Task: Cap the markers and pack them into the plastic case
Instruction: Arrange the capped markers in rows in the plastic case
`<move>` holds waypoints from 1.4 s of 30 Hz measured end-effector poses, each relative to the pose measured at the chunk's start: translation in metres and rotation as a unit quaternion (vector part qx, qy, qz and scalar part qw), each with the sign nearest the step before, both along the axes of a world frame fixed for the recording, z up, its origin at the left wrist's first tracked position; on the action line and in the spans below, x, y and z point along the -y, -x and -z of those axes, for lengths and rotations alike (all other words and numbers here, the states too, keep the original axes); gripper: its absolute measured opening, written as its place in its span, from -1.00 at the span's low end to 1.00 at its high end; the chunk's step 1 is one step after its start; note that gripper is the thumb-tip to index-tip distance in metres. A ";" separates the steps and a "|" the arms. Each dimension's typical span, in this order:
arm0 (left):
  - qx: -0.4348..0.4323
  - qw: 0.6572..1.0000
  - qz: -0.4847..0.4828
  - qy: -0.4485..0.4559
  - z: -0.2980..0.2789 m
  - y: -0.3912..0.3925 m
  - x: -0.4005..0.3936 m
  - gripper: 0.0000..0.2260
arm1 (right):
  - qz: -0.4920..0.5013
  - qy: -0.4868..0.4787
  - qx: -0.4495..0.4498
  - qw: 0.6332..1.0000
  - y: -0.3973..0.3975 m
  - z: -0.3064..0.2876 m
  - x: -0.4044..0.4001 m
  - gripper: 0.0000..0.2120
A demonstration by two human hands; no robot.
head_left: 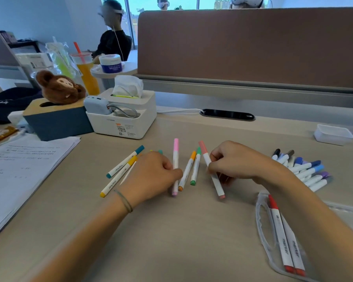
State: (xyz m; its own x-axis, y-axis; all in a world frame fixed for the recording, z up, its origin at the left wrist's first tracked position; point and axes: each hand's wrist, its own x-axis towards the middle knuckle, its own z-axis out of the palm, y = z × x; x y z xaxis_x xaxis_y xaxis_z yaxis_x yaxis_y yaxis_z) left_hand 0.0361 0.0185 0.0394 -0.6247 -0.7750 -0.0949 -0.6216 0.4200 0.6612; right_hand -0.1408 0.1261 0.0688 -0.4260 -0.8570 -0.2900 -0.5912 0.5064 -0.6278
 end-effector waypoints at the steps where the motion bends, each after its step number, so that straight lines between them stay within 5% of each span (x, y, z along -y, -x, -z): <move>1: -0.018 0.999 0.011 -0.050 -0.002 -0.001 -0.006 -0.82 | 0.006 0.006 0.004 1.000 0.001 -0.001 -0.002 -0.85; 9: -0.085 0.956 0.140 -0.243 -0.008 0.027 -0.051 -0.89 | 0.038 0.054 0.130 0.989 0.012 -0.010 -0.060 -0.86; 15: -0.103 0.946 0.206 -0.227 -0.008 0.060 -0.092 -0.92 | 0.110 0.076 0.173 0.976 0.030 -0.006 -0.127 -0.87; 29: -0.068 0.940 0.267 -0.200 0.003 0.090 -0.139 -0.86 | 0.221 0.045 0.089 0.970 0.034 0.014 -0.191 -0.71; 42: -0.061 0.947 0.255 -0.186 0.009 0.084 -0.134 -0.78 | 0.139 -0.102 -0.048 0.984 0.019 0.026 -0.170 -0.66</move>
State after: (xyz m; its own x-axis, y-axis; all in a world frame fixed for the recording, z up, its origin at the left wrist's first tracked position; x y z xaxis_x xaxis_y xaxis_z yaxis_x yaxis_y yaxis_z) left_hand -0.0479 0.1524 0.0300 -0.9329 -0.2959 -0.2054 -0.3100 0.3690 0.8762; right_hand -0.1598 0.2958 0.0432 -0.6695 -0.6317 -0.3909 -0.4637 0.7665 -0.4444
